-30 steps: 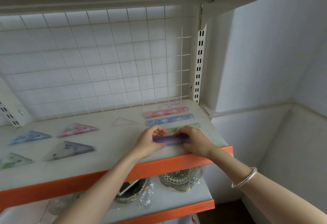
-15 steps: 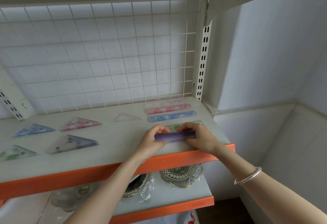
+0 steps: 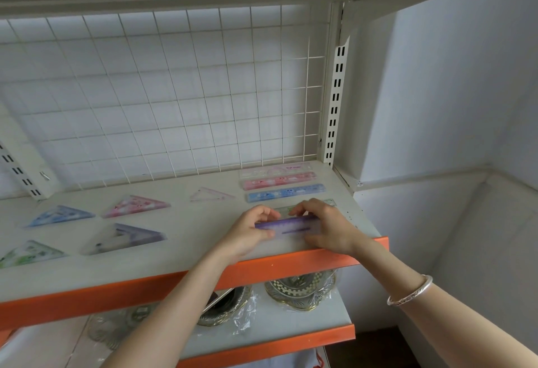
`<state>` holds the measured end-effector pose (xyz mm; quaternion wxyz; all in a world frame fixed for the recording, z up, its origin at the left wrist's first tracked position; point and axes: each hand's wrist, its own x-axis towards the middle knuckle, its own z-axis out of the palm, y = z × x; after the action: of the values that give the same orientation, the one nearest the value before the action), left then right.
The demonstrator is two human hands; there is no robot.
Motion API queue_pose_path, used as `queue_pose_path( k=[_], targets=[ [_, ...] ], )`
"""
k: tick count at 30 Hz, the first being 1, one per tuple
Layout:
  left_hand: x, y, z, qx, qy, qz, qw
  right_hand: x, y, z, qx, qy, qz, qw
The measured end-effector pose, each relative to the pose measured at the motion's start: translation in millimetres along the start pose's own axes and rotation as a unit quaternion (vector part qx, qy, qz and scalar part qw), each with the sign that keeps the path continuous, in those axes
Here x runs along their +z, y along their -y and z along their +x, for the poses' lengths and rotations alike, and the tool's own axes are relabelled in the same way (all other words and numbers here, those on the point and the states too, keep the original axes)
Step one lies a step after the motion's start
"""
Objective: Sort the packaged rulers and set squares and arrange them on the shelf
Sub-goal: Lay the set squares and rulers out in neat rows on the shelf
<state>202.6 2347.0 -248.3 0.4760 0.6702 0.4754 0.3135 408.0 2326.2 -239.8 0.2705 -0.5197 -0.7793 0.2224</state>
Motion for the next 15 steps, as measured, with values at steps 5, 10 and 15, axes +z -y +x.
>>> queue_pose_path(
  k=[5,10,15],
  targets=[
    [-12.3,-17.0,7.5,-0.133,0.036,-0.084,0.987,-3.7,2.6,4.6,-0.045,-0.001,-0.074,0.996],
    [-14.2,-20.0,8.8,-0.158,0.05,-0.078,0.983,-7.6,6.1,7.4,-0.014,0.013,-0.078,0.997],
    [-17.0,-22.6,5.0,-0.03,0.036,0.179,0.983,-7.8,3.0,9.6,0.027,-0.005,-0.083,0.996]
  ],
)
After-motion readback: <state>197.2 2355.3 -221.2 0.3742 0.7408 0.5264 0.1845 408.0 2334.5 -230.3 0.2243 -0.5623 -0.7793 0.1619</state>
